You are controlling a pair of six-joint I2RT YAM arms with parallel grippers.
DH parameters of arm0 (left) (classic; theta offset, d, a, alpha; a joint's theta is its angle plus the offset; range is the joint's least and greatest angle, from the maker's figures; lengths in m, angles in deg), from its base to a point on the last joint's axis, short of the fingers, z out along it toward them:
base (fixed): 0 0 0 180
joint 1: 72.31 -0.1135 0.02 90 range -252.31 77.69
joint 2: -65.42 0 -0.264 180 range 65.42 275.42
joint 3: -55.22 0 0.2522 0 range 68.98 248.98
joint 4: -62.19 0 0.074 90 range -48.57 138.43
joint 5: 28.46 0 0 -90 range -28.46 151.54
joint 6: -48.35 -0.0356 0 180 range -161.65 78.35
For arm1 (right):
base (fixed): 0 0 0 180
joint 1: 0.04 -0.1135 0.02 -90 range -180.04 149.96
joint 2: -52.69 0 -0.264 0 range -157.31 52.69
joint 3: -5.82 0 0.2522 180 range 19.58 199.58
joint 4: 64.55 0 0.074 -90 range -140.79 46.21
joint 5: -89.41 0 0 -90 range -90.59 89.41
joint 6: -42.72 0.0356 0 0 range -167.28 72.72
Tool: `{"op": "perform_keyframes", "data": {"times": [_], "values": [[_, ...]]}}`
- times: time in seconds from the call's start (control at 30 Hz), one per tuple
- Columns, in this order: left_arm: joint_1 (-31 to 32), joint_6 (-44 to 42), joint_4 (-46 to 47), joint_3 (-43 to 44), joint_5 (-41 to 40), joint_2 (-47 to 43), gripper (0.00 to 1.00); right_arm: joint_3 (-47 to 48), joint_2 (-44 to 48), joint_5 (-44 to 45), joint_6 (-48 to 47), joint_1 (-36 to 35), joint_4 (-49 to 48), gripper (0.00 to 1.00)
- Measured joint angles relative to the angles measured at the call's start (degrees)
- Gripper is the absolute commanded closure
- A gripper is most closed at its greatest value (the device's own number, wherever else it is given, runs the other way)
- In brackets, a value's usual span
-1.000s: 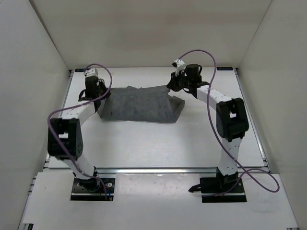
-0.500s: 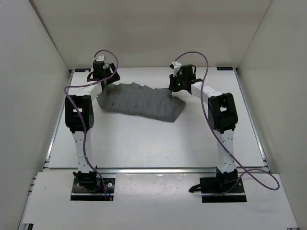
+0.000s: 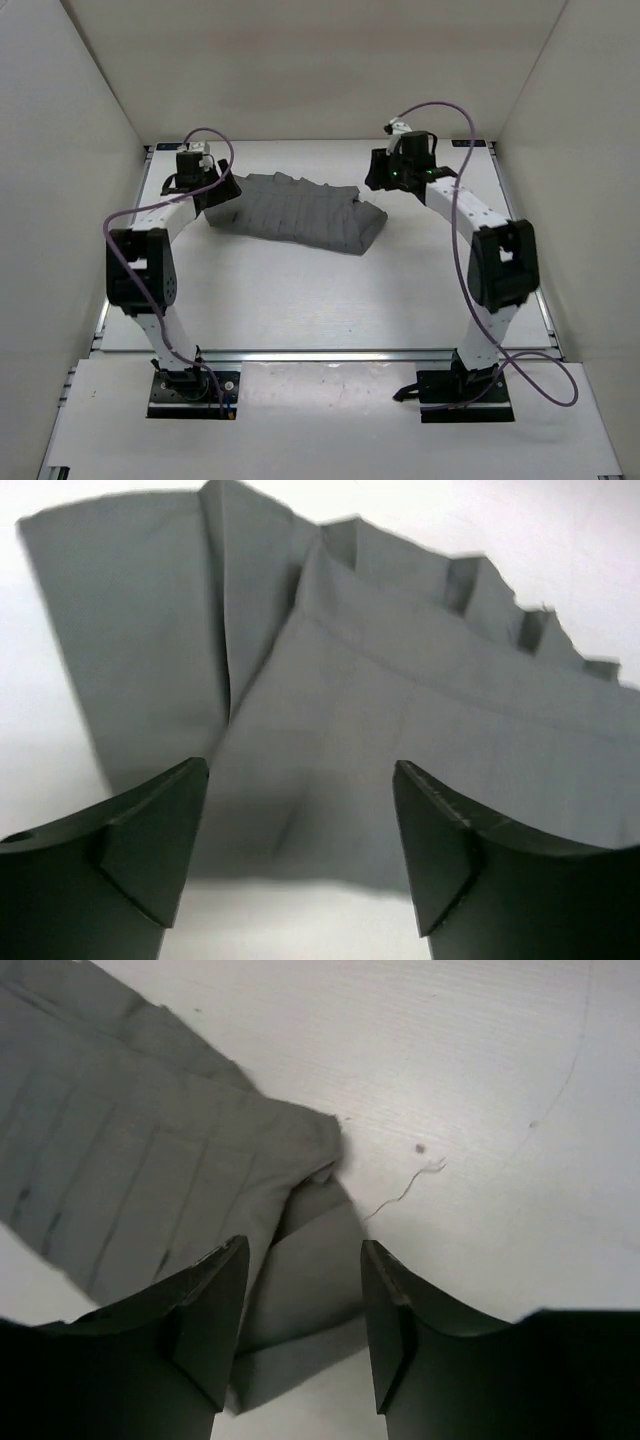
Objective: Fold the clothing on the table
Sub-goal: Fold the skirt
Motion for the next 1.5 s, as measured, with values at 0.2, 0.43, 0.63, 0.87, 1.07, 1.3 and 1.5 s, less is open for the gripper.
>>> {"op": "perform_keyframes", "data": {"times": [0.2, 0.43, 0.63, 0.87, 1.07, 1.3, 1.5], "values": [[0.87, 0.33, 0.02, -11.61, -2.86, -14.14, 0.13, -27.76, 22.64, 1.60, 13.44, -1.38, -8.55, 0.53], [0.50, 3.41, -0.87, -16.74, -4.81, -12.57, 0.10, -45.75, 30.32, 1.92, 22.64, -4.52, -13.20, 0.53], [0.07, 8.04, 0.44, -20.00, -5.20, -9.62, 0.10, -45.99, 30.58, 1.27, 24.06, -3.91, -16.28, 0.53], [-1.88, 14.99, 8.83, -24.85, -5.70, -9.86, 0.12, -47.71, 30.51, 0.63, 25.14, -3.50, -18.60, 0.52], [-2.49, 19.08, 12.26, -27.32, -9.60, -10.99, 0.14, -53.48, 29.79, 1.40, 30.01, -4.57, -24.11, 0.46], [-2.99, 22.01, 14.49, -27.36, -10.29, -10.64, 0.38, -55.45, 23.63, 1.09, 37.73, -5.09, -29.68, 0.44], [-3.54, 22.67, 16.87, -27.36, -8.57, -8.68, 1.00, -53.86, 17.16, -0.20, 43.39, -6.03, -37.53, 0.44]]}}
